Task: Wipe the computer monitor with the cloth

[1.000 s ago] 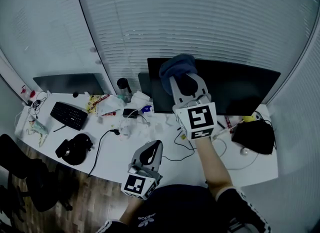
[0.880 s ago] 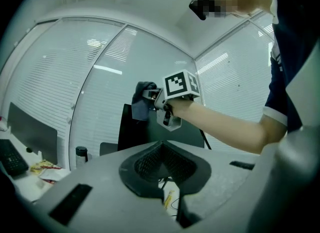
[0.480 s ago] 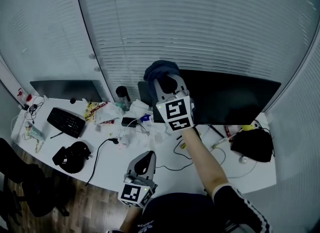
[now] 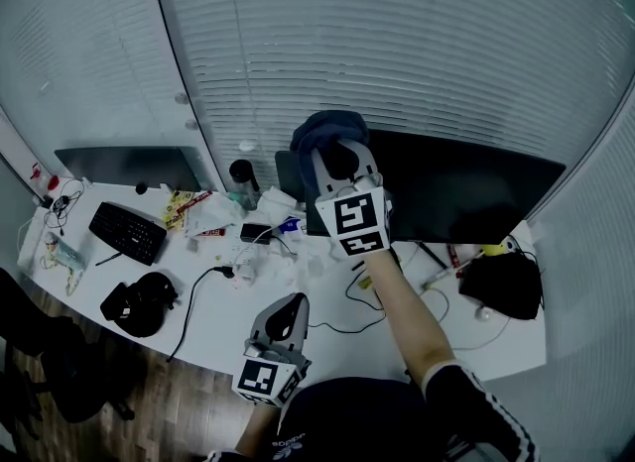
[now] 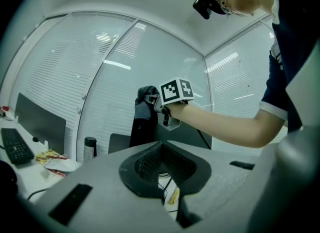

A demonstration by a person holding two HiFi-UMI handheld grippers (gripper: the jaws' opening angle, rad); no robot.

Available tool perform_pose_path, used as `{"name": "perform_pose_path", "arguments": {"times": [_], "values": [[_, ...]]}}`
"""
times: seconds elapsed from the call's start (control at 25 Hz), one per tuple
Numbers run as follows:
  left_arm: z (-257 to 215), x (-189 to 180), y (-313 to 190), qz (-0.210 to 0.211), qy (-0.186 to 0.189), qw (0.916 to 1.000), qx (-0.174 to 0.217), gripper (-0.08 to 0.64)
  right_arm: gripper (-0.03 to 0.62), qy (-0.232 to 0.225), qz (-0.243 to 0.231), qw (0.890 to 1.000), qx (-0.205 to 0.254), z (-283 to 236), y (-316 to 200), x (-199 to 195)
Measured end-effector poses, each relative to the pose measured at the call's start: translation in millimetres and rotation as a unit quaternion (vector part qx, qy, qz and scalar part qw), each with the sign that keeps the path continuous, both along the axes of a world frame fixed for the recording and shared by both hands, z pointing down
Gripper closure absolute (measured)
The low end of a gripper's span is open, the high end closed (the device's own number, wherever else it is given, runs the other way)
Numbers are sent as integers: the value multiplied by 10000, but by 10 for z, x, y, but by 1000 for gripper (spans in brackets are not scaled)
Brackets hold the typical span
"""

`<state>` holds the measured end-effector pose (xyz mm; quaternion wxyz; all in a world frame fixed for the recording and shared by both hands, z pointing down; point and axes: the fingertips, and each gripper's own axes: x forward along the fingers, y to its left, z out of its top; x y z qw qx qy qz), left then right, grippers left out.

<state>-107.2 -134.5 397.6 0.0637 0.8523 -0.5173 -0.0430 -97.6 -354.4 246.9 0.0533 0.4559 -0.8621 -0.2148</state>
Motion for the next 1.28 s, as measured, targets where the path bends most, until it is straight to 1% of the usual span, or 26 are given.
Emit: {"name": "perform_pose_path", "arguments": {"times": [0.16, 0.32, 0.48, 0.6, 0.72, 1.04, 1.28], "values": [[22, 15, 11, -12, -62, 10000, -58, 555, 545, 115, 23, 9999, 56, 4, 25, 56], [-28, 112, 20, 88, -146, 9999, 1, 555, 545, 207, 181, 9995, 123, -18, 24, 253], [-7, 209, 69, 99, -250, 9996, -93, 555, 546, 184, 355, 9990, 190, -36, 27, 485], [-34, 336, 112, 131, -300, 9995, -51, 555, 545, 107, 441, 9989, 154, -39, 37, 679], [-54, 463, 153, 109, -344, 9993, -103, 555, 545, 33, 503, 9986, 126, -41, 41, 890], [-73, 962, 245, 332, -363, 9987, -125, 555, 546, -137, 723, 9973, 69, -41, 35, 1527], [-51, 1290, 295, 369, -370, 9985, -134, 555, 545, -246, 908, 9956, -9, -3, 34, 2019]]}}
